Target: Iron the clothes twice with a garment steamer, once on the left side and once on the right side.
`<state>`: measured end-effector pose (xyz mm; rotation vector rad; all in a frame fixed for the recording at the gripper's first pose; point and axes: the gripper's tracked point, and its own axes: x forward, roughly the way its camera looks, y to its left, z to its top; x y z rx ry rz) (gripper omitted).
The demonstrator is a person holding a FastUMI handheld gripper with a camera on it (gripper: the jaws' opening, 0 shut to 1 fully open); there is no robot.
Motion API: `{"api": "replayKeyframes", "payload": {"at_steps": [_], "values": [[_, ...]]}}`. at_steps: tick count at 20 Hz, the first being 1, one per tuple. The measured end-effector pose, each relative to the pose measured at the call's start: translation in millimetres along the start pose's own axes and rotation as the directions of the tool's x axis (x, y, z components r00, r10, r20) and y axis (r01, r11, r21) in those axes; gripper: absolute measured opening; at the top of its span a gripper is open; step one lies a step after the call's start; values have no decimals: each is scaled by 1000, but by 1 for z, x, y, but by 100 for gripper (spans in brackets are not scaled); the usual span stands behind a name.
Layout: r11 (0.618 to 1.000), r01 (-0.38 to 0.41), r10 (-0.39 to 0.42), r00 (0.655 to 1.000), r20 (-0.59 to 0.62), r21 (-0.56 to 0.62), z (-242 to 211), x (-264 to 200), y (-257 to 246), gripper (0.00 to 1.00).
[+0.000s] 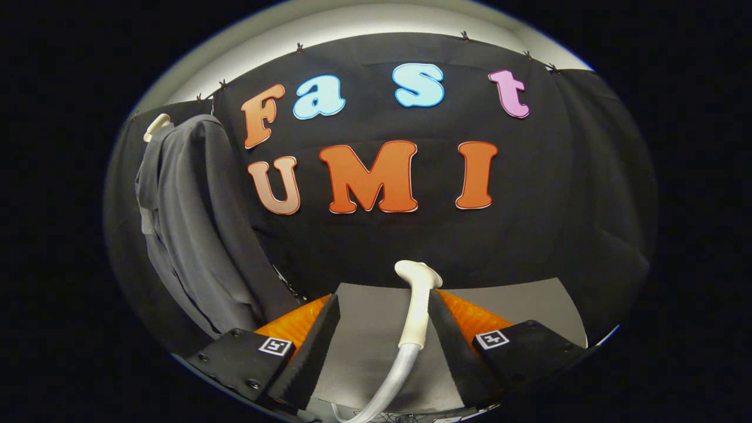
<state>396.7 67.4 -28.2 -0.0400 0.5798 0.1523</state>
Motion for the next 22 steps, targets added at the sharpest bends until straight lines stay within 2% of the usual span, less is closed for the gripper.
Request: {"api": "replayKeyframes", "payload": {"at_steps": [7, 16, 21, 22], "values": [[1000, -26, 24, 984, -174, -11, -33, 61, -20, 98], [998, -47, 57, 950, -306, 38, -73, 101, -36, 98], [998, -42, 54, 930, -363, 42, -98, 116, -44, 96], [998, -35, 49, 924, -380, 44, -105, 119, -46, 89]]}}
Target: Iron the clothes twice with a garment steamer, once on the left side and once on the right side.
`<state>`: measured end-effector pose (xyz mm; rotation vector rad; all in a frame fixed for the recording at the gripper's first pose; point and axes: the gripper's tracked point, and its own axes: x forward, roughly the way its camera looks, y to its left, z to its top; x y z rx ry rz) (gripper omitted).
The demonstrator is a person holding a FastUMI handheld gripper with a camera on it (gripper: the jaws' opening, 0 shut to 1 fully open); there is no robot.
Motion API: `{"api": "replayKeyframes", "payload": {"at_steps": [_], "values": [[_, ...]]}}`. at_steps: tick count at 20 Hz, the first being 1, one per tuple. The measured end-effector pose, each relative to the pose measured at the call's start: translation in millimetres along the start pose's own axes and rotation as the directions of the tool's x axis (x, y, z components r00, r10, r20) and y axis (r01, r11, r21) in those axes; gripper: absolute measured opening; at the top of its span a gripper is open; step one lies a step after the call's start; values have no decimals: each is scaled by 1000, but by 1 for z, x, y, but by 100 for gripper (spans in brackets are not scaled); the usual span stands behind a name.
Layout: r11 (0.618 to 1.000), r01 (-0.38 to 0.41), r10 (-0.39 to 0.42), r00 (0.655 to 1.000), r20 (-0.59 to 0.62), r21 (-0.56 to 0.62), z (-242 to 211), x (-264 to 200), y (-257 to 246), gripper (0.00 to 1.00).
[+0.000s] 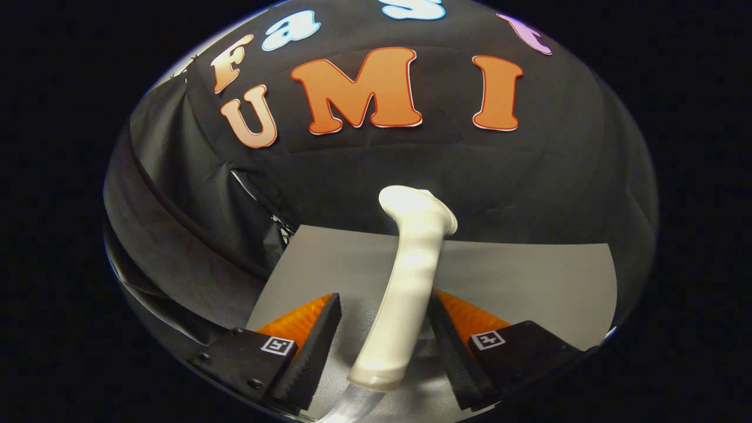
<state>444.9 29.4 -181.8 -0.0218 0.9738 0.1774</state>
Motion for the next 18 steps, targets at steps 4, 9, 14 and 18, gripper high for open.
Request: {"api": "replayKeyframes", "payload": {"at_steps": [4, 9, 14, 18], "values": [[999, -21, 22, 1000, -11, 29, -3, 13, 6, 64], [999, -19, 19, 1000, 4, 36, -7, 13, 9, 56], [998, -7, 3, 998, 63, 55, -2, 13, 9, 48], [999, -23, 16, 988, 155, 42, 6, -9, 18, 48]]}}
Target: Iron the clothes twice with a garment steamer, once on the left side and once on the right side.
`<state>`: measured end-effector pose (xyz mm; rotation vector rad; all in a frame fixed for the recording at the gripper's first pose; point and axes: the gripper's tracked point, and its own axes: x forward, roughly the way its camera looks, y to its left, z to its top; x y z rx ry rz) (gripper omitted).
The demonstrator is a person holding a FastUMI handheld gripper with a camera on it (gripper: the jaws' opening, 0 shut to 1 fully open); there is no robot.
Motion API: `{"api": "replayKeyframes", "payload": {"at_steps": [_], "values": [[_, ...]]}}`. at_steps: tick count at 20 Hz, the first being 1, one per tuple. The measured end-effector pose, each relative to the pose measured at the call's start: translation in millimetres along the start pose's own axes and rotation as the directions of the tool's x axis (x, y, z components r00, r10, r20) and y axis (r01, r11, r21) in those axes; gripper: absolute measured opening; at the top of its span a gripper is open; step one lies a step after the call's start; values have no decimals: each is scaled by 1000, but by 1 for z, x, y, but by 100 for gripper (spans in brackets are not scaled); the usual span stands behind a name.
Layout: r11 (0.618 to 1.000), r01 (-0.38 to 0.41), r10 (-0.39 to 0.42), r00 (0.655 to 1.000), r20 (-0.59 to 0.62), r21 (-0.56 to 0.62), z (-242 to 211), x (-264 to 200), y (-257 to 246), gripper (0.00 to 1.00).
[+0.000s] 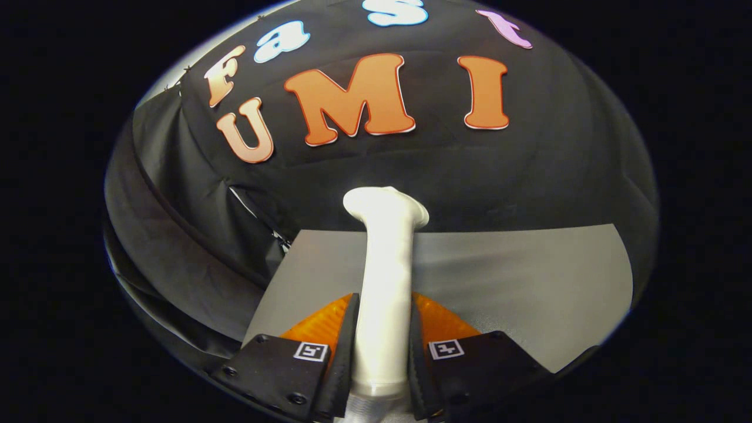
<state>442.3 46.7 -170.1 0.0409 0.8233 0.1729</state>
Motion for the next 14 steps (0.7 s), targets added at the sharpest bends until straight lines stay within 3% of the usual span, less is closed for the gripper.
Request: {"api": "replayKeyframes", "payload": {"at_steps": [8, 14], "values": [[996, -54, 67, 972, 223, -66, 3, -67, 48, 48], [997, 26, 6, 902, 432, -69, 6, -143, 63, 45]]}}
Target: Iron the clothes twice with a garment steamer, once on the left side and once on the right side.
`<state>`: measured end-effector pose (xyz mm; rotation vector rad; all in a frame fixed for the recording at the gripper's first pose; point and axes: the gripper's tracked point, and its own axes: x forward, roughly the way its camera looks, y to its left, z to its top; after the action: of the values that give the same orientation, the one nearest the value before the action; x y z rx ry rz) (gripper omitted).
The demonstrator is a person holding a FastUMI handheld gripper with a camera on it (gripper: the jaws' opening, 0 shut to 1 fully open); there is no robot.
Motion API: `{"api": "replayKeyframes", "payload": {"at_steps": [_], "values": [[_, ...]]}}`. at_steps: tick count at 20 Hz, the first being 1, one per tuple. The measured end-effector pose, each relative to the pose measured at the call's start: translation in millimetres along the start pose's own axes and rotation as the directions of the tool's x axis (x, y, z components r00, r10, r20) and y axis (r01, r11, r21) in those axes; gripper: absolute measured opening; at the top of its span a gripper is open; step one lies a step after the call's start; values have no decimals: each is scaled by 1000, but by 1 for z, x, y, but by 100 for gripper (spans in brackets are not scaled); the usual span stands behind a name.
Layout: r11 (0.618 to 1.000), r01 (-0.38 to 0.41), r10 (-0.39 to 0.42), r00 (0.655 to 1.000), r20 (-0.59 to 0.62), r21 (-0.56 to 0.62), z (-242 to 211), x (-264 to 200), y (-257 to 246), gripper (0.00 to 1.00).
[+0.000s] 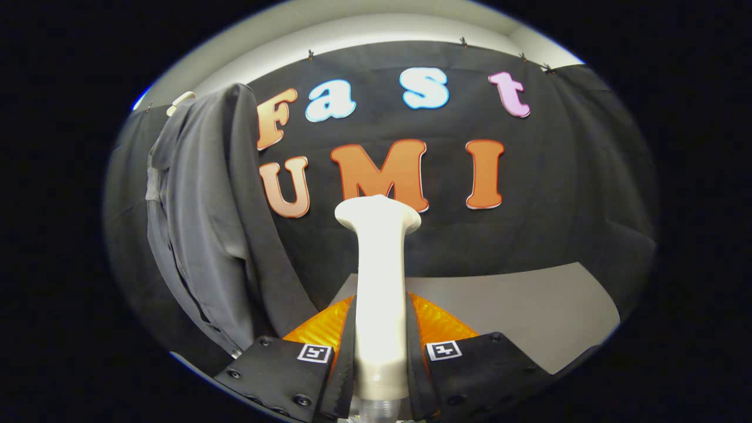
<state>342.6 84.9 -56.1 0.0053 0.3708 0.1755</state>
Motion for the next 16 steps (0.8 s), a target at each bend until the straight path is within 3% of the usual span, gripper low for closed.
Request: {"api": "replayKeyframes", "payload": {"at_steps": [4, 12, 16], "values": [[1000, 1, -3, 997, 79, 25, 5, -60, 24, 45], [998, 58, -51, 979, 198, -34, 2, -147, 36, 45], [995, 34, -8, 964, 264, -95, 1, -186, 57, 45]]}}
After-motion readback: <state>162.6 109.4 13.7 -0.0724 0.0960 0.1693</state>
